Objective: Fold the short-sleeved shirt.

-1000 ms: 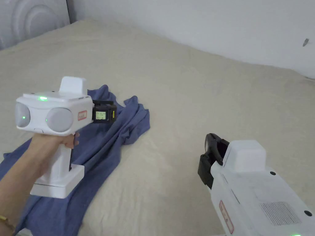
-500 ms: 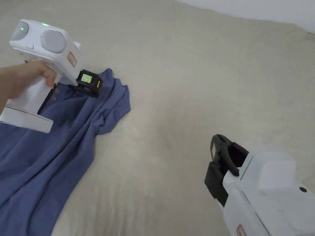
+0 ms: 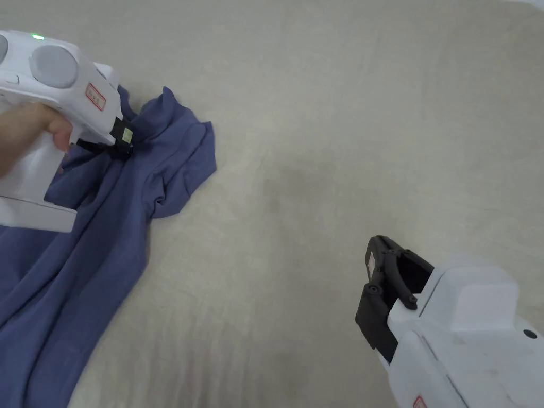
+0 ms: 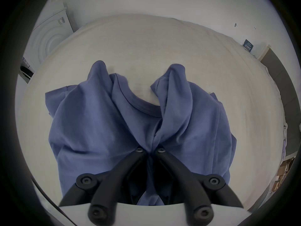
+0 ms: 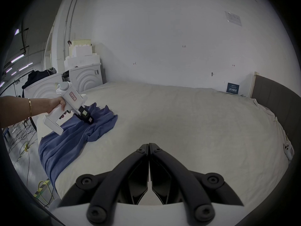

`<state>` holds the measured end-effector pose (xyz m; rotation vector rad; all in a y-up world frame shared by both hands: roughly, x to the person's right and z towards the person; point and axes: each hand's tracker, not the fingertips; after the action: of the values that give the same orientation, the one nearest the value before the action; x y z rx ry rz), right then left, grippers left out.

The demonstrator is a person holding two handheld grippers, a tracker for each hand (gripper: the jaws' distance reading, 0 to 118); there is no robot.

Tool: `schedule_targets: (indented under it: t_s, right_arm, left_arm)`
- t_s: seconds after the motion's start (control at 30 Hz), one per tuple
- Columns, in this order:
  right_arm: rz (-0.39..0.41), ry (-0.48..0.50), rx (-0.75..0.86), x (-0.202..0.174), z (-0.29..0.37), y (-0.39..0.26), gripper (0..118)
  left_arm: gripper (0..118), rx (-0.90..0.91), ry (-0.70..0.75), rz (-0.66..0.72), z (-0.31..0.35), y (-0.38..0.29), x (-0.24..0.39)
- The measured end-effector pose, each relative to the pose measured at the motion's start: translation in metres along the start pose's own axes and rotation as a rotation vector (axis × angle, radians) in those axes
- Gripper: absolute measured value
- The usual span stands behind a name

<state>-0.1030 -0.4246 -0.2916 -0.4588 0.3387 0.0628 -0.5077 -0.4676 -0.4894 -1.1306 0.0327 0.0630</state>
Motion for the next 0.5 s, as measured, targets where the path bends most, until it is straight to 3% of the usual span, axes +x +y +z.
schedule_targets:
  t_s: [0.23, 0.5]
  right_arm:
    - [0.028, -0.035, 0.014, 0.005, 0.035, 0.005, 0]
    - [0.019, -0.076, 0.088, 0.020, 0.094, 0.014, 0]
  left_arm:
    - [2, 0.135, 0.145, 0.037, 0.017, -0.013, 0.024]
    - [2, 0.308, 0.143, 0.150, 0.104, -0.029, 0.029]
